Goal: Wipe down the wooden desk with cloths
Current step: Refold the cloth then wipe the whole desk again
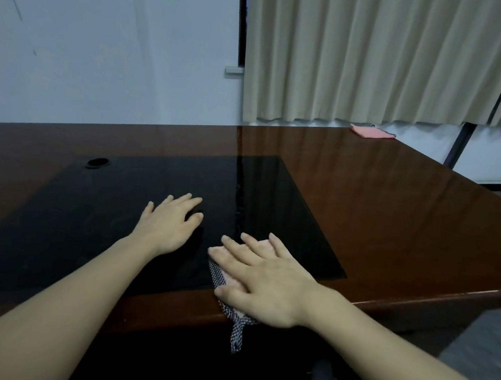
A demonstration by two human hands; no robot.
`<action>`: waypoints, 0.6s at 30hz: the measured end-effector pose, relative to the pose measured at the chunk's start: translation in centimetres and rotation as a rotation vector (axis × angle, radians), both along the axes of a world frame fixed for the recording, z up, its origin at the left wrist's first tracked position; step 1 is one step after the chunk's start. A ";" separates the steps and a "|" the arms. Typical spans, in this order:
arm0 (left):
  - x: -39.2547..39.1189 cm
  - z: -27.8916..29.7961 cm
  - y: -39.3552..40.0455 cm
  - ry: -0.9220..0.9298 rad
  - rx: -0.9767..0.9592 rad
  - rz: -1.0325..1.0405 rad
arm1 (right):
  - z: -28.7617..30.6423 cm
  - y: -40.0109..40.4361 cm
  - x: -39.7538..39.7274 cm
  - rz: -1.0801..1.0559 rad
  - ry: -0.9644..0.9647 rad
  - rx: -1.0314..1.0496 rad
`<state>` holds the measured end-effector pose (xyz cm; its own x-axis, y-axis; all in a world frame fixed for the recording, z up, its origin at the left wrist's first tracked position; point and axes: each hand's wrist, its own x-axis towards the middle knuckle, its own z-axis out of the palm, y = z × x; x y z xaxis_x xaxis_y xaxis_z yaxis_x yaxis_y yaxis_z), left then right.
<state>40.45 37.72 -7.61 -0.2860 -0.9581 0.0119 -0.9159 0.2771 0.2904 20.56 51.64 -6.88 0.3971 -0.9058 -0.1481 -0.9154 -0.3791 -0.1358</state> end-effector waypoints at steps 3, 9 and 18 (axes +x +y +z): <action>1.2 -0.1 0.0 0.003 -0.011 0.016 | 0.3 -2.1 -1.6 -0.013 0.005 0.022; 3.7 0.0 -0.6 0.012 -0.038 0.053 | 0.0 -10.7 -6.3 -0.252 0.050 -0.002; 4.8 -1.1 -0.6 -0.002 -0.005 0.078 | 0.2 -10.7 2.3 -0.037 0.063 0.006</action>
